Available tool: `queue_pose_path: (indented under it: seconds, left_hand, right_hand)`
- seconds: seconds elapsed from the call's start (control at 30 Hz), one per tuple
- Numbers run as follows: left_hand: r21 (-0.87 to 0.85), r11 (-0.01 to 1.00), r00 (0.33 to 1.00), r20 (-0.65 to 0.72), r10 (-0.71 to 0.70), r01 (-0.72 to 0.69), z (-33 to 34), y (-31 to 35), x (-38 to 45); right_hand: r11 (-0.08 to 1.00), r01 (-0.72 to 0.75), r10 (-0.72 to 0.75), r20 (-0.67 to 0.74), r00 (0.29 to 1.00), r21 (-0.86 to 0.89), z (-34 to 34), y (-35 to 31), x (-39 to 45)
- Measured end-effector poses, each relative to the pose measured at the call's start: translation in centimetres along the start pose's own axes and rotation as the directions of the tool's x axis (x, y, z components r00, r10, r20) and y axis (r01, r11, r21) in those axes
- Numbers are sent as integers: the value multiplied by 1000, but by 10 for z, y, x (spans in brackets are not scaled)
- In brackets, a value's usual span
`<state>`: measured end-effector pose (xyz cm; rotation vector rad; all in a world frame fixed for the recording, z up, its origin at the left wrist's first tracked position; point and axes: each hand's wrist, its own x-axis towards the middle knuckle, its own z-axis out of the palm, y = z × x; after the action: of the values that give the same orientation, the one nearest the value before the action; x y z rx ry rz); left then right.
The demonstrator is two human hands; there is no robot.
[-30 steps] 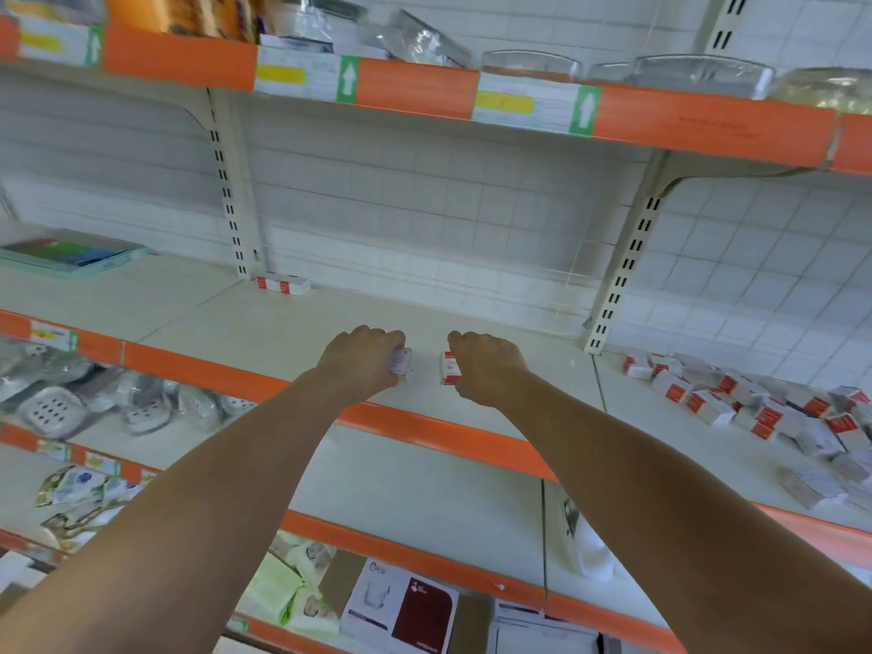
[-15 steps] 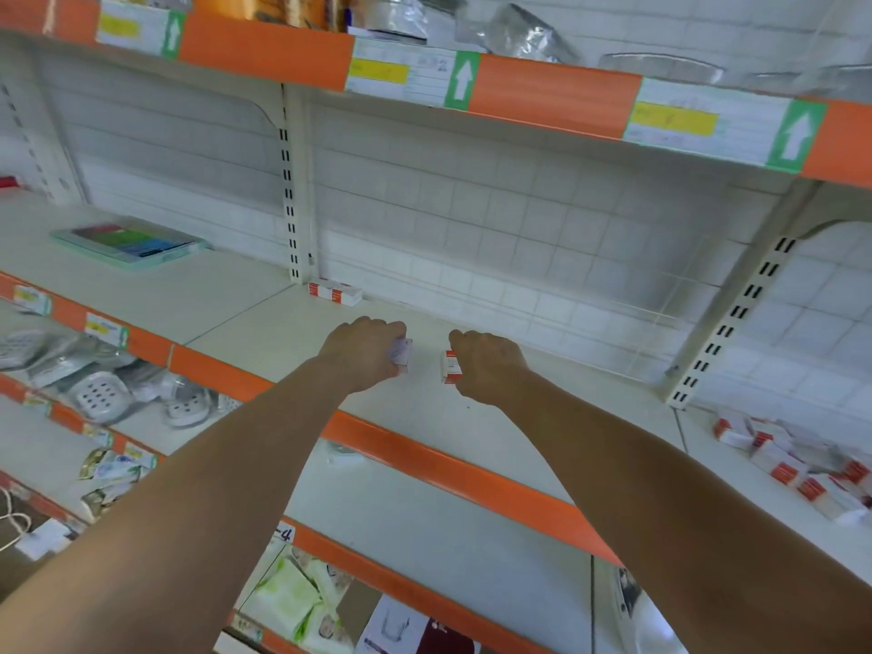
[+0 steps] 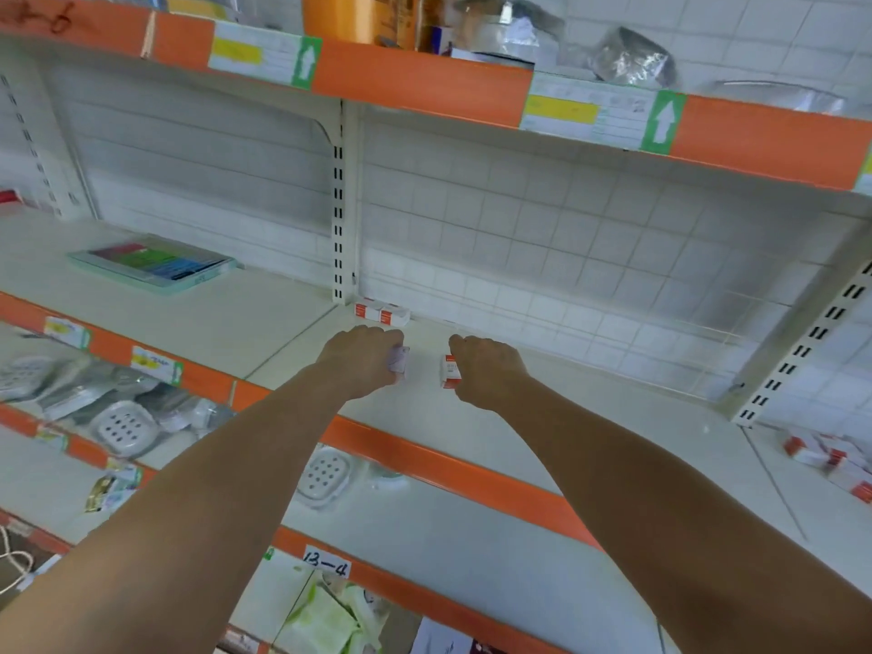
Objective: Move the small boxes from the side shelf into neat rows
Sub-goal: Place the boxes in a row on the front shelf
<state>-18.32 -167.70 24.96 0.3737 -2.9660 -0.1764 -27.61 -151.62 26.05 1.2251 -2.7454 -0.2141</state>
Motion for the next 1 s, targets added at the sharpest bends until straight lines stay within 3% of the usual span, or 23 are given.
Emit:
queue_pose_path:
  seconds: [0.53,1.0]
  left_hand:
    - [26,984,982,64,177,-179,-5,-108,8]
    - [-74,989,988,77,134,-129,17,-130,67]
  right_hand:
    - [988,-157,157,33,987,9,-9,-97,38]
    - [992,-122,123,44,991,-27,18,-92,98]
